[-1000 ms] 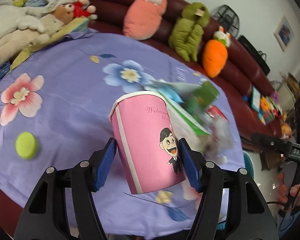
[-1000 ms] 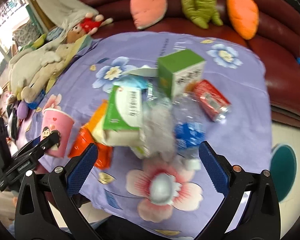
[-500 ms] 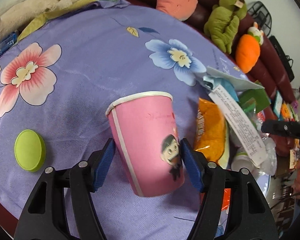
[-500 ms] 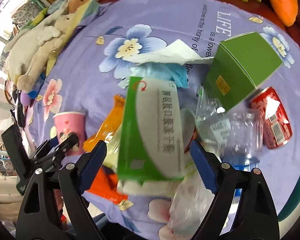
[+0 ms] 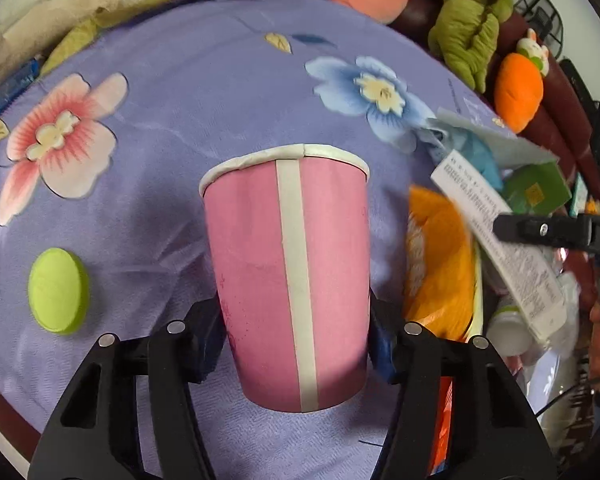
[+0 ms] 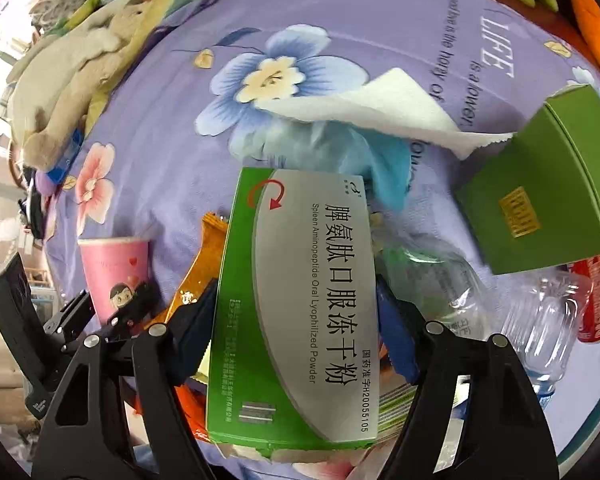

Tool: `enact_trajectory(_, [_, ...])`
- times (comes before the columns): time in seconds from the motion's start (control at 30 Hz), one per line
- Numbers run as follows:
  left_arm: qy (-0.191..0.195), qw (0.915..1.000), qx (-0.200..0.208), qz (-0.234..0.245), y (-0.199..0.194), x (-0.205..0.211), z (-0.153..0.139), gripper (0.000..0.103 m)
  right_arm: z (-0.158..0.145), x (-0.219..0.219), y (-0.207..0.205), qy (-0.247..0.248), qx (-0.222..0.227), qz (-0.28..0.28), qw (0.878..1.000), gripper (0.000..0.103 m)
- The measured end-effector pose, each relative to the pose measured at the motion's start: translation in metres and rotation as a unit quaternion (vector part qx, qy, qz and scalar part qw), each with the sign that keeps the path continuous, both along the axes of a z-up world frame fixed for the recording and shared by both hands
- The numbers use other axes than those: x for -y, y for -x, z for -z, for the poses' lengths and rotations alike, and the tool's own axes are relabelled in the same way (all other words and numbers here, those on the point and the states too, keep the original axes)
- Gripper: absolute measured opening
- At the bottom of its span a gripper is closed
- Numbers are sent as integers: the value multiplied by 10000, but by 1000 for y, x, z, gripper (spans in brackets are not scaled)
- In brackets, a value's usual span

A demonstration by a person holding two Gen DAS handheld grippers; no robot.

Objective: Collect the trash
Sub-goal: 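Carry the pink cup and medicine box over the teal bin with both tools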

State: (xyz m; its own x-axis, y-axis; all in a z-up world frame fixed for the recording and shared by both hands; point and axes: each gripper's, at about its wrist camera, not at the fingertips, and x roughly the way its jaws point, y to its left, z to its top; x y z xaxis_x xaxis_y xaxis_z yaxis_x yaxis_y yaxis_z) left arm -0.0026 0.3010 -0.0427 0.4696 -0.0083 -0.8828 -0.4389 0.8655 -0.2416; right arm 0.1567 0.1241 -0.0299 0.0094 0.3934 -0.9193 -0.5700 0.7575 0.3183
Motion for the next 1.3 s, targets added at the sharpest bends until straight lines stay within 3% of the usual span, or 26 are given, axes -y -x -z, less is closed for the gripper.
enact_trajectory(0.17, [-129,9995,278,4,8,-1,-31,60,-21,14,13,-467,-22,149,9988,70])
enact_trajectory(0.43, [-251,9953,857,365,6,27,-87,60,-82,65,25,-1187,403,548,9906,70])
enact_trajectory(0.63, [-270,9863,1223,1071,-8,90,-118,60,-108,123,34,-1401,734,954,9828,70])
enact_trajectory(0.83, [-223,9751,1218,1842,-28,170,-118,60,-113,208,45,-1344,977,1591,9732,70])
enact_trajectory(1.03, [-141,9596,1169,2556,-47,250,-115,60,-103,311,61,-1304,1107,2460,9541,70])
enact_trajectory(1.3, [80,9328,1144,3418,-66,360,-98,60,-64,459,84,-1257,1156,3850,9070,70])
